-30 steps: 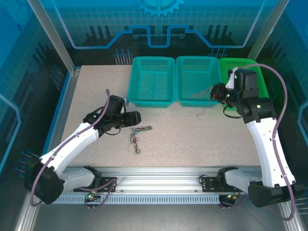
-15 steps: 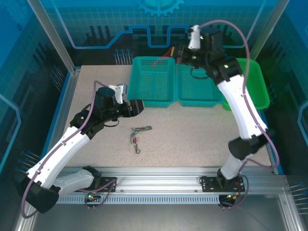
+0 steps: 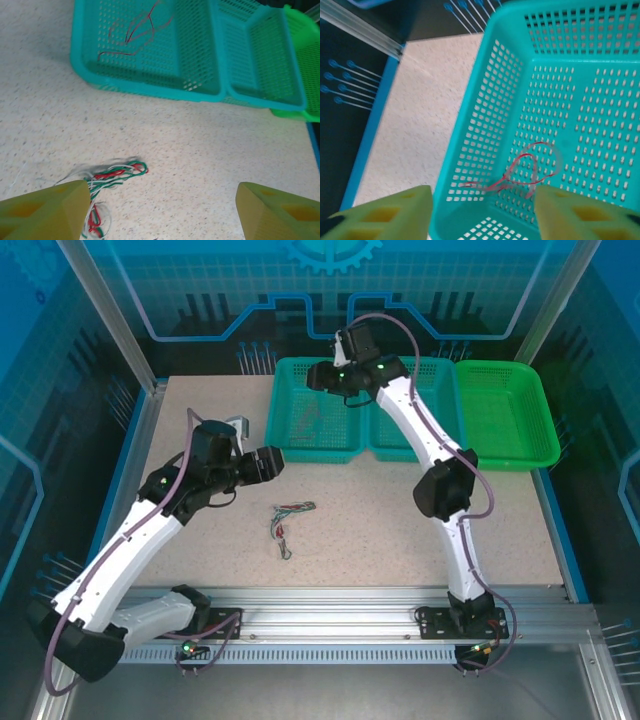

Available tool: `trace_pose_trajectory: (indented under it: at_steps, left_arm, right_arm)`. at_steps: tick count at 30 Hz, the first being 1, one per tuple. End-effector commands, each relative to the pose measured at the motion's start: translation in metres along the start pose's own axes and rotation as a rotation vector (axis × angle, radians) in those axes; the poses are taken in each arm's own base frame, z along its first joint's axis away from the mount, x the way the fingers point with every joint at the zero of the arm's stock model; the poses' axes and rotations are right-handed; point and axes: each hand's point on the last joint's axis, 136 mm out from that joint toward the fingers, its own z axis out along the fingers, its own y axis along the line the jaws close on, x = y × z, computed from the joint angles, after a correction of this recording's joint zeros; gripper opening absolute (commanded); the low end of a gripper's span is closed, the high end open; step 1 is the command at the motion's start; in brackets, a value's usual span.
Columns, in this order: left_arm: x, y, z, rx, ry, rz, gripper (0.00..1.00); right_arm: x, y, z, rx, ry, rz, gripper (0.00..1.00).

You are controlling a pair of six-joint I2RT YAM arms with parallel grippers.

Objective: Untangle the cables

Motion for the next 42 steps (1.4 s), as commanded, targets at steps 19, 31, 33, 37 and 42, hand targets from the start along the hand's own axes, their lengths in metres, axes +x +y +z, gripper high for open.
trace_pose_trajectory:
  at_steps: [19, 31, 33, 37, 42]
  left_arm:
    - [0.119, 0.053, 0.163, 0.036, 0.669, 0.438, 0.55]
    - [0.171, 0.074, 0.195, -0.023, 0.807, 0.509, 0.27]
    - [0.174, 0.072, 0.191, -0.021, 0.811, 0.506, 0.07]
    - [0.161, 0.049, 0.177, 0.048, 0.737, 0.462, 0.0]
    - [0.121, 0.001, 0.143, 0.181, 0.573, 0.388, 0.0]
  right_arm:
    - [0.129, -0.031, -0.164, 0.128, 0.065, -0.078, 0.8]
    - [0.166, -0.053, -0.191, 0.188, 0.081, -0.024, 0.8]
    - [0.174, -0.057, -0.19, 0.191, 0.087, -0.006, 0.8]
    - [0.186, -0.059, -0.188, 0.164, 0.091, 0.027, 0.78]
    - [0.202, -0.04, -0.177, 0.004, 0.12, 0.014, 0.75]
